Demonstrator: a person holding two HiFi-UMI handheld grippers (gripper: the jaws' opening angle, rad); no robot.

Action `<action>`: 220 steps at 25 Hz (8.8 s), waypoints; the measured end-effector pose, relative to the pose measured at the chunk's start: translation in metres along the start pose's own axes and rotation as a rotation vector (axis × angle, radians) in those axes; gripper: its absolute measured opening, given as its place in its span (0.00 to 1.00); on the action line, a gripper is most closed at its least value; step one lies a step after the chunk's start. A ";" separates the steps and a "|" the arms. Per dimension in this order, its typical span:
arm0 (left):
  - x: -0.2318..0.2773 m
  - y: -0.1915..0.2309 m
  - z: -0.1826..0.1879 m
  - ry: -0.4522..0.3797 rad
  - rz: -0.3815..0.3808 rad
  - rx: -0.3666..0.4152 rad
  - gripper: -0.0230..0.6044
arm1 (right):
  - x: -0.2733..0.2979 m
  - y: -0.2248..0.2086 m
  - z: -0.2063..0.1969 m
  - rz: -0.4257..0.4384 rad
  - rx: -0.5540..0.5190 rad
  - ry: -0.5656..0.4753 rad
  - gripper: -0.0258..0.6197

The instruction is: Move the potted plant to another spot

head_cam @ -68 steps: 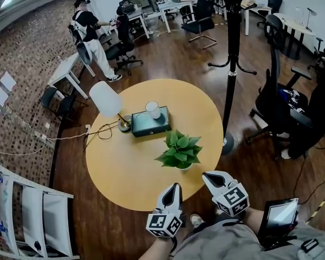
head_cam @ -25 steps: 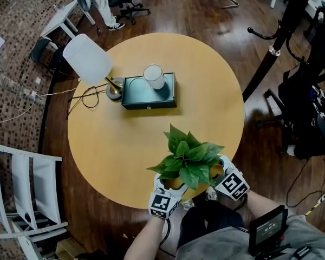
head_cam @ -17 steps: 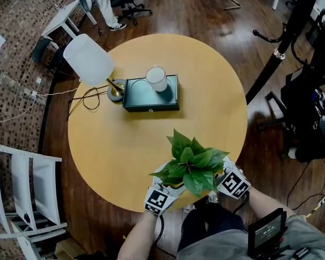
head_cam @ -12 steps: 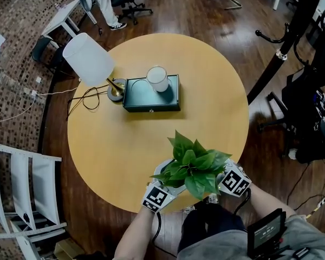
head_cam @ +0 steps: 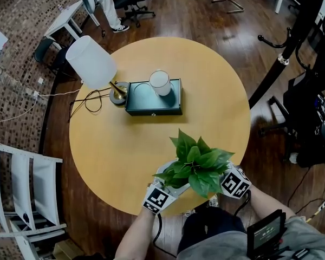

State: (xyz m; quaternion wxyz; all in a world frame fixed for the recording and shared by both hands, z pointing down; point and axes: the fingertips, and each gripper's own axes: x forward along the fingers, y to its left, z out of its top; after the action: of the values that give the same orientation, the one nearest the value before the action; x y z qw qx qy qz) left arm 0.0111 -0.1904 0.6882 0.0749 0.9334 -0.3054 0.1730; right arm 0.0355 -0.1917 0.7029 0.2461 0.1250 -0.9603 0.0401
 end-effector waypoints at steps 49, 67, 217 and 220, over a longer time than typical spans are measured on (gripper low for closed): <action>-0.202 0.063 0.141 -0.087 0.194 0.067 0.64 | 0.030 0.058 0.238 0.070 -0.195 -0.059 0.57; -0.310 0.181 0.092 -0.080 0.025 0.081 0.64 | 0.177 0.084 0.312 -0.067 -0.092 -0.024 0.57; -0.341 -0.141 0.086 -0.318 0.282 -0.216 0.04 | -0.067 0.278 0.193 -0.238 0.078 -0.196 0.05; -0.348 -0.138 0.087 -0.319 0.287 -0.219 0.04 | -0.059 0.282 0.198 -0.238 0.073 -0.196 0.05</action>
State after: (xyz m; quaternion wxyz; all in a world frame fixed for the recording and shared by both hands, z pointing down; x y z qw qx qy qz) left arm -0.1452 0.0882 0.4748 0.1011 0.8822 -0.4600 -0.0020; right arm -0.0793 0.0658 0.4964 0.1496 0.2501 -0.9560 0.0333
